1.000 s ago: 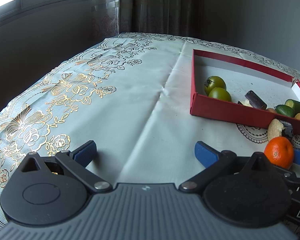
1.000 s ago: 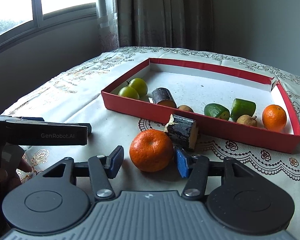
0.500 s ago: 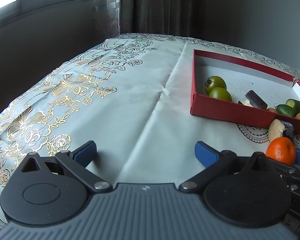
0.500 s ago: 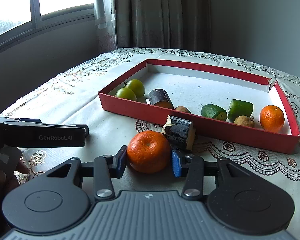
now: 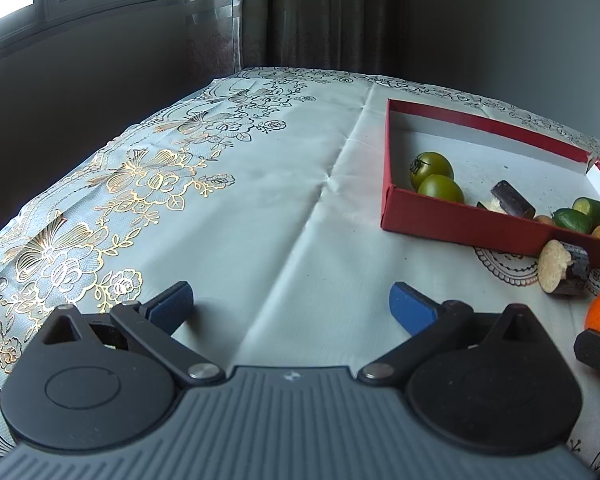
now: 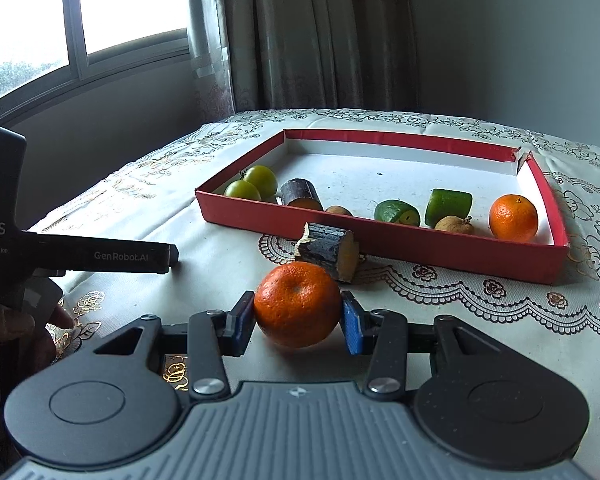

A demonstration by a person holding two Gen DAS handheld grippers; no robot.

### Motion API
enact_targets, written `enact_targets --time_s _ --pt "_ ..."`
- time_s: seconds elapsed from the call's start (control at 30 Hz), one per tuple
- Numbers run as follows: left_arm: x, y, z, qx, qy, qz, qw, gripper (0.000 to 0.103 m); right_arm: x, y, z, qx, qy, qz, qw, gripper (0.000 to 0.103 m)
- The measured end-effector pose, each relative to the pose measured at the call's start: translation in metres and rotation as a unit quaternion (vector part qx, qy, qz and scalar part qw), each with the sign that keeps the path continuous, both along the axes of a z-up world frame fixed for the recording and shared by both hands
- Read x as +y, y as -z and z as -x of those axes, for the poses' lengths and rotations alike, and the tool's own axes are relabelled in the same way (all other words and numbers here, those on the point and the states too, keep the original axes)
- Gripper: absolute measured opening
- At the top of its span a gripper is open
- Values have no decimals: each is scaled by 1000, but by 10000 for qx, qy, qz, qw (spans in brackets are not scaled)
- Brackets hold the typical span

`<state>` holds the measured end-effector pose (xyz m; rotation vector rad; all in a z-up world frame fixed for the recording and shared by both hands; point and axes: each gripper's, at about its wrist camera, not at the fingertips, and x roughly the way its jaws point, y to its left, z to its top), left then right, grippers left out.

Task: Organize fruits
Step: 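Carry the orange into the tray and open the right gripper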

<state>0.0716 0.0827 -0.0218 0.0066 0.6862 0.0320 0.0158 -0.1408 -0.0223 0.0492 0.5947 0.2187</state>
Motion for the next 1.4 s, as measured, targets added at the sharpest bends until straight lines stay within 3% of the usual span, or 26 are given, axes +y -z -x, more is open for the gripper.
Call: enact_targets --time_s 0.5,0.8,1.13,1.4 --pt "0 0 0 -6 -5 -9 10000 103 -61 -6 8 -170 431 -43 9989 44" --pt "0 0 0 -6 -4 -8 10000 103 -82 -33 -4 -636 625 50 9960 44" --pt "0 0 0 -6 -3 -3 10000 103 -77 -60 -54 -795 569 126 9951 44" --pt "1 1 0 -1 -8 18 10000 103 -66 -44 -111 -404 594 180 9973 44"
